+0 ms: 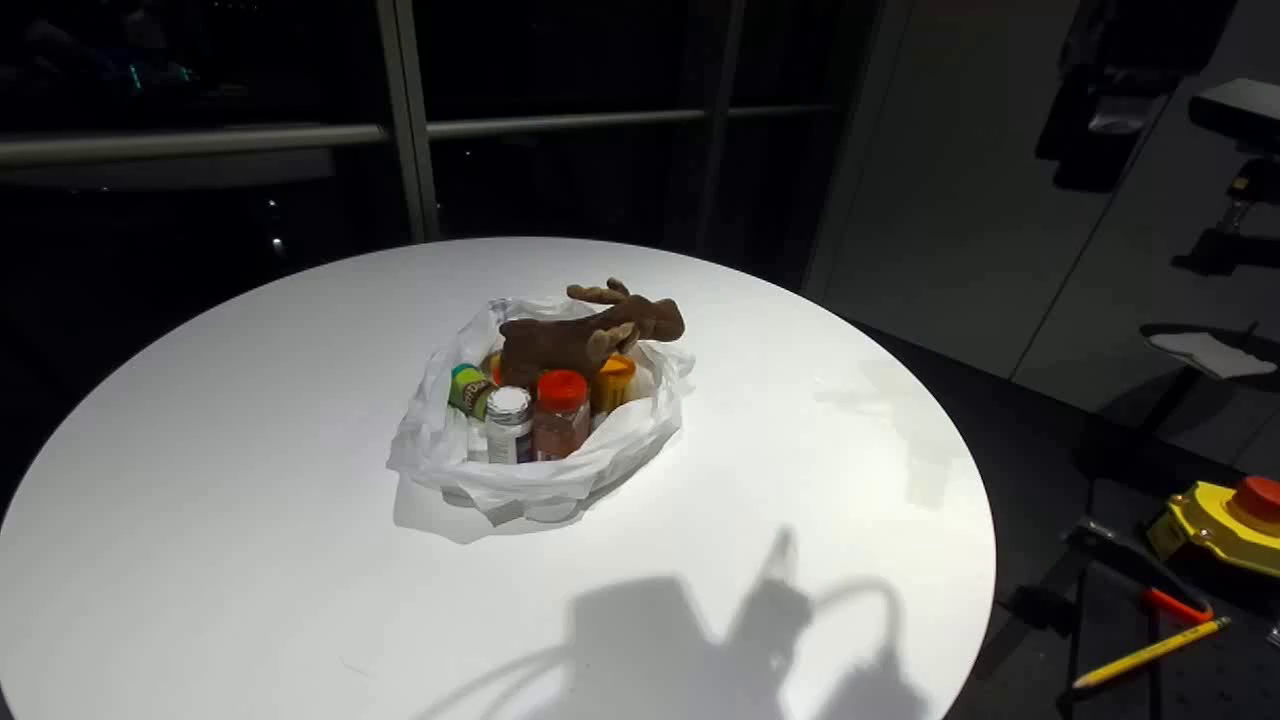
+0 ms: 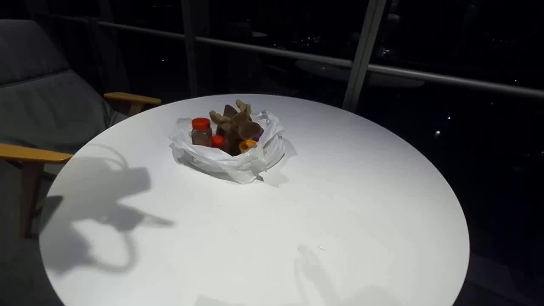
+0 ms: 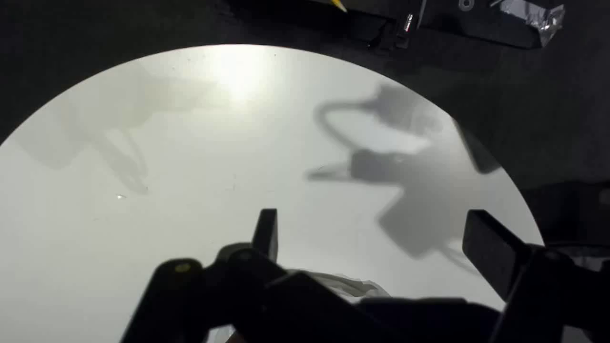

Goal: Pick up the objects from the plastic bag and put them on the table.

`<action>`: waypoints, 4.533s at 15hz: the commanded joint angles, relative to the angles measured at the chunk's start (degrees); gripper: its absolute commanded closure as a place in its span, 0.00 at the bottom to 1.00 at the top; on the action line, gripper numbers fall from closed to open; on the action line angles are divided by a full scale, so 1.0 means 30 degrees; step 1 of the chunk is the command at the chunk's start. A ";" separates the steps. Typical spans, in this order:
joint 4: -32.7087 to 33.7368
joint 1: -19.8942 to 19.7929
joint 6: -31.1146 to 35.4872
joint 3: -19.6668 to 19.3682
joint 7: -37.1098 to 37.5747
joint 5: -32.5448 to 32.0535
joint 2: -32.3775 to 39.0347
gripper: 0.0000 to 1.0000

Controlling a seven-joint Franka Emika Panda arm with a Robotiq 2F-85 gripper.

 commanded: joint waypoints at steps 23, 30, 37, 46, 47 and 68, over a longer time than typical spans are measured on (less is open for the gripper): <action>0.0245 0.0120 -0.0039 -0.0102 0.0058 -0.0057 -0.0065 0.00; 0.2126 -0.0002 0.4931 0.0609 0.0813 -0.0613 0.4804 0.00; 0.7385 0.0130 0.8201 0.1121 0.4485 -0.5966 1.2840 0.00; 1.5141 0.1657 0.7642 -0.1188 0.4767 -0.7466 2.0605 0.00; 1.5732 0.1909 0.7519 -0.1616 0.4957 -0.7695 2.1037 0.00; 1.7409 0.2490 0.3079 -0.2956 0.6573 -0.7740 2.1675 0.99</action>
